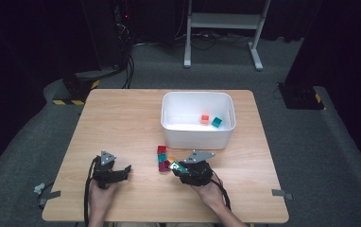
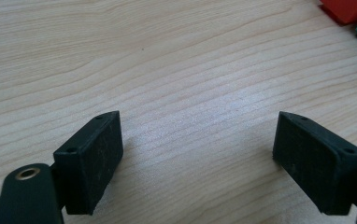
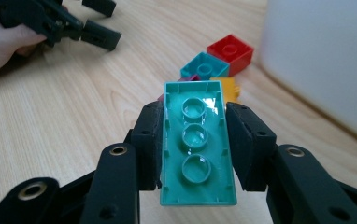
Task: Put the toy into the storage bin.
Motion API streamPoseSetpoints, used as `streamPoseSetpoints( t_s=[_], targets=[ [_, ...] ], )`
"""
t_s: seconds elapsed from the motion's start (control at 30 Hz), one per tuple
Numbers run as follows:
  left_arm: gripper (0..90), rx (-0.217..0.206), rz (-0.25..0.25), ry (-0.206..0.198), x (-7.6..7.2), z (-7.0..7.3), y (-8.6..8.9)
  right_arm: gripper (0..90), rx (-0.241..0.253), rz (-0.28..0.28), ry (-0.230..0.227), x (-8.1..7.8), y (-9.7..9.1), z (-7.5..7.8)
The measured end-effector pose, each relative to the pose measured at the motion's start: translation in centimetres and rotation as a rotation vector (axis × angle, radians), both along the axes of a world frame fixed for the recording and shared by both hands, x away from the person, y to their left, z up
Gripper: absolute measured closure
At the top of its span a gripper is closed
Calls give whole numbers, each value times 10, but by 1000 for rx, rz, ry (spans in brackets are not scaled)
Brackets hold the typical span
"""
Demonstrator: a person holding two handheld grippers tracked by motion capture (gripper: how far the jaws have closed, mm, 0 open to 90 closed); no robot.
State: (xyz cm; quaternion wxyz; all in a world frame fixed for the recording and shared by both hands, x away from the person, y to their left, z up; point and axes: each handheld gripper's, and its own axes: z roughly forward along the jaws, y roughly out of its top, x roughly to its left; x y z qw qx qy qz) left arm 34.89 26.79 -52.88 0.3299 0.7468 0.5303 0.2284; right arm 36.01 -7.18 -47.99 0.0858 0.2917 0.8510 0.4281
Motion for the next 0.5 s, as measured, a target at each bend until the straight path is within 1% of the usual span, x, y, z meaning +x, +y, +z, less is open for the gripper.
streamPoseSetpoints(
  t_s=[0.07,0.23,0.37,0.5],
  targets=[
    [161,0,0,0,0,0,0,587,0,-4,-7,3,-2,7],
    [161,0,0,0,0,0,0,587,28,-5,-18,10,-6,25],
    [161,0,0,0,0,0,0,587,60,-6,-7,16,-12,36],
    [161,0,0,0,0,0,0,587,75,-14,-7,22,-18,46]
  ],
)
